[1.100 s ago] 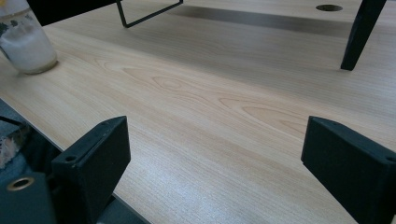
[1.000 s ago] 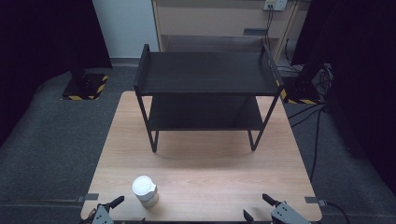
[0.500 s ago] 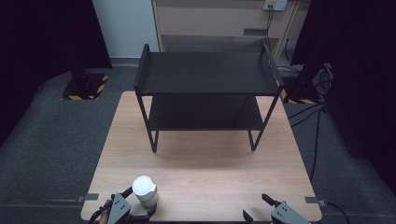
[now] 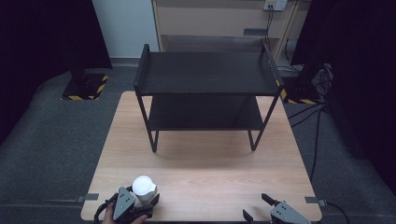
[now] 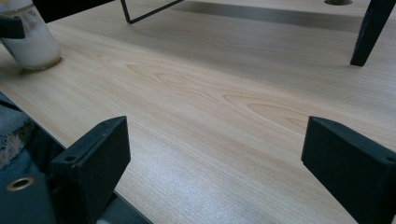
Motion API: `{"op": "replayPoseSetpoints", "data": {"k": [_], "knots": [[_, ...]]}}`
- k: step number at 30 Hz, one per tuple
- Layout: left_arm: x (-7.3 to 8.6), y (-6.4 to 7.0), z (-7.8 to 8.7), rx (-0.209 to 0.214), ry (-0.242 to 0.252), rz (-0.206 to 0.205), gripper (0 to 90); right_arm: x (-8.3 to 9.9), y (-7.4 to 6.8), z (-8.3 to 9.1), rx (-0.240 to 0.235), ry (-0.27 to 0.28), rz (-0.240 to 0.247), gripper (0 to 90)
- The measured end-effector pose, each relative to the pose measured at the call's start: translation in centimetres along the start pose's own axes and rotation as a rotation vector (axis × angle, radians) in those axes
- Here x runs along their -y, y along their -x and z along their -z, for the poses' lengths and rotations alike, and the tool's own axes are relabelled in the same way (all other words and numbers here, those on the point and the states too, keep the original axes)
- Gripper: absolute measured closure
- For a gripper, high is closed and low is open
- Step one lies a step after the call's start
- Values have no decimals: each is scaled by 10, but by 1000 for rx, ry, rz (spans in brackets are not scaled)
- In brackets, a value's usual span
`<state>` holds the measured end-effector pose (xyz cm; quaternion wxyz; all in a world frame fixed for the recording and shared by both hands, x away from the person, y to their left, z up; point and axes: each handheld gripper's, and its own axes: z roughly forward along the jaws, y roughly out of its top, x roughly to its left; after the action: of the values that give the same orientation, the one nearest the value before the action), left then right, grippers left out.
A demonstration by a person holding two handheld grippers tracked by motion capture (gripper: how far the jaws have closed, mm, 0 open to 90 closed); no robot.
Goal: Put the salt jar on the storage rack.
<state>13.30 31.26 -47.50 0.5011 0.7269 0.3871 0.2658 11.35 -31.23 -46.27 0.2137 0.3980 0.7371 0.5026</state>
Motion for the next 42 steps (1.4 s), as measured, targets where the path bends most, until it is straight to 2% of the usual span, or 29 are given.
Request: {"op": "replayPoseSetpoints", "data": {"k": [1,5,10,16,20,22,25,28,32,36,39,40,42], "knots": [[2,0,0,5,4,-2,224,0,0,0,-1,-1,-1,80],[6,-1,-1,-3,20,-5,281,0,1,-1,-6,-2,-1,80],[5,0,-1,-6,14,-2,293,1,2,-1,-9,-4,-8,80],[-14,-3,0,11,-63,-10,297,1,2,-1,-13,2,-7,80],[-29,-8,1,34,-117,12,298,1,2,0,-17,5,-3,80],[-36,-8,0,43,-132,1,298,0,1,0,-16,8,-2,80],[-46,-6,-5,56,-120,-14,298,0,0,1,-14,13,4,80],[-61,-3,-14,74,-93,-15,298,0,-2,3,-9,17,4,80],[-98,7,-31,111,-31,-12,299,1,-3,4,2,24,1,80],[-146,15,-60,135,27,-37,299,1,-2,4,1,24,-1,80],[-180,20,-93,113,72,-51,299,1,-2,4,-1,26,-1,80],[-180,20,-93,113,72,-51,299,1,-2,4,-1,26,-1,80],[-194,24,-112,94,96,-46,299,1,-2,5,0,31,5,80]]}}
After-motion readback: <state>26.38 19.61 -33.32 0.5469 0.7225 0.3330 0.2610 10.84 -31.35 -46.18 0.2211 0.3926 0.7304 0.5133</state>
